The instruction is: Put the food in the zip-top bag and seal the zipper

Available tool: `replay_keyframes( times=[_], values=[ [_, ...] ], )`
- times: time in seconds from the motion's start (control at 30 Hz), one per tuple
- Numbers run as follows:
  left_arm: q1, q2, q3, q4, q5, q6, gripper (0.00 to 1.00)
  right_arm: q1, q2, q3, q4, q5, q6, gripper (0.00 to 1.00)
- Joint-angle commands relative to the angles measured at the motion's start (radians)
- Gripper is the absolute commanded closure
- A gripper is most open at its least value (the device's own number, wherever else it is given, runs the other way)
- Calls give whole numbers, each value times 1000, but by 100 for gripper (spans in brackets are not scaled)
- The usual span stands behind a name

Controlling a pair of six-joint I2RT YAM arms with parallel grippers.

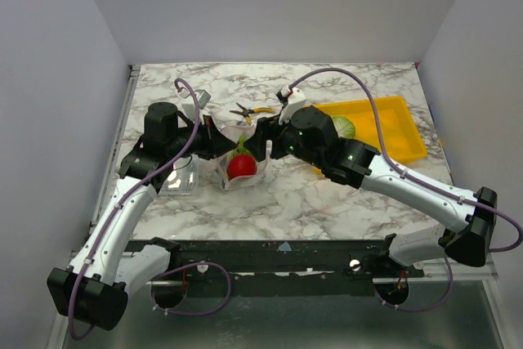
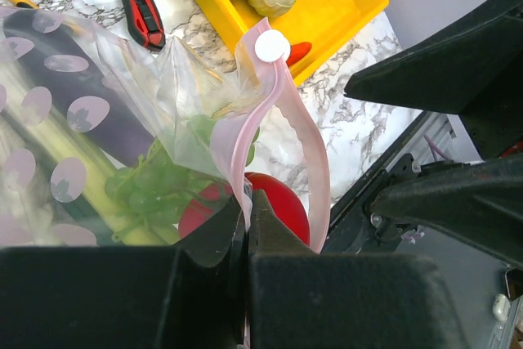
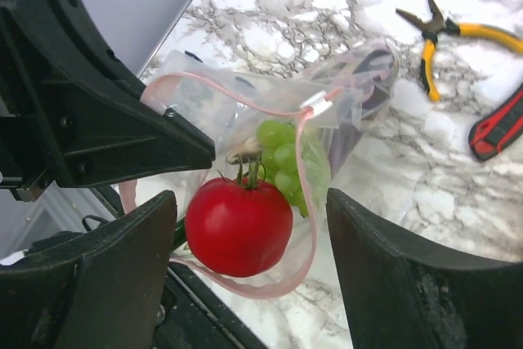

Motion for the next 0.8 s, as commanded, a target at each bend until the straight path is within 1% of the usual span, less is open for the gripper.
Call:
replay_keyframes(
  times=[0.0, 0.03, 0.17, 0.3, 0.37, 0.43, 0.5, 0.53, 0.57, 0.6, 0.77],
  values=[
    [-1, -19, 1, 35, 27, 2, 100, -26, -45, -16, -84, 26, 50, 29],
    [-2, -19, 1, 34, 26, 2, 100, -29, -53, -35, -91, 24, 58, 31],
    [-2, -19, 1, 36, 26, 2, 100, -32, -69, -112, -95, 3, 86, 31],
    [-2, -16, 2, 34, 20, 4, 100, -32, -65, -157, -68, -23, 119, 34],
    [-2, -17, 5, 30, 15, 7, 100, -32, -53, -167, -31, -54, 139, 40],
    [-2, -20, 10, 25, 5, 10, 100, -32, -26, -152, -8, -100, 146, 52],
    [-2, -25, 14, 21, -9, 10, 100, -33, 9, -117, -6, -137, 150, 67],
    [-2, -28, 17, 19, -13, 5, 100, -33, 23, -91, -7, -152, 144, 79],
    [-2, -31, 24, 12, -21, -3, 100, -32, 37, -55, -19, -157, 133, 88],
    [-2, -34, 35, -3, -33, -14, 100, -32, 47, -20, -33, -155, 123, 99],
    [-2, -96, 161, -150, -131, -45, 100, -32, 51, 149, -63, -138, 77, 100]
  ],
)
